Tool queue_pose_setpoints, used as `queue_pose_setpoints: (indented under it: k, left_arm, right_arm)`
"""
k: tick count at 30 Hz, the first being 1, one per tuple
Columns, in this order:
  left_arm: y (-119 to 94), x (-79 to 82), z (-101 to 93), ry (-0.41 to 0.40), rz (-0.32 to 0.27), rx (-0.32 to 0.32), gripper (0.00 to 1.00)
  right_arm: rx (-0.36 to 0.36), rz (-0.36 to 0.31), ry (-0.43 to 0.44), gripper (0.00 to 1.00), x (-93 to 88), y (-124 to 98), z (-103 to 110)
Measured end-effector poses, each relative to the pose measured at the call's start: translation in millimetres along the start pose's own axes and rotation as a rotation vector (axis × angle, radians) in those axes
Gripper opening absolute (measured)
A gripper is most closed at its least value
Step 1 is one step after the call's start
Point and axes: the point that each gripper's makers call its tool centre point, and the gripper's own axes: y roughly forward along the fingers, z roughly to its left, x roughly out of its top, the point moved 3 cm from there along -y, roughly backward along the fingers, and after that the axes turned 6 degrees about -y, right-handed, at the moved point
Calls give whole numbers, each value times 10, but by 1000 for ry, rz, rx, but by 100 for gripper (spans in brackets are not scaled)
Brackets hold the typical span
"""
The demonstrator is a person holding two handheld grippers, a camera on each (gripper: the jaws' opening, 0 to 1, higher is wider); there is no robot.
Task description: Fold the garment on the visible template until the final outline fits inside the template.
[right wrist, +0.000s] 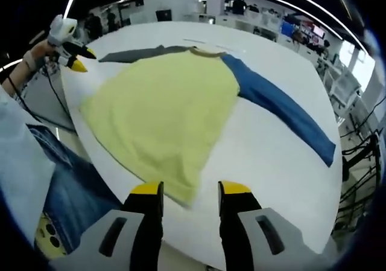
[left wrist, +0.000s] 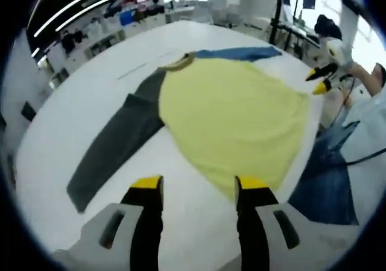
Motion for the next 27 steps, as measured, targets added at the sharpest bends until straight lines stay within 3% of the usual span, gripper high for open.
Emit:
queue_pose_setpoints:
  k: [14,21,27]
  left_arm:
    - [-86,98,295,-9,-60,66,50]
    - [-46,358,289,36,-99,60,57]
    - [-8,486,227,81,-108,36,64]
  right_arm:
    - [-19,-10,19,43,9,-3,-38]
    - [-21,-17,26,47,21,17,-41]
    - [-31,-20,35,52,-8,7,-61]
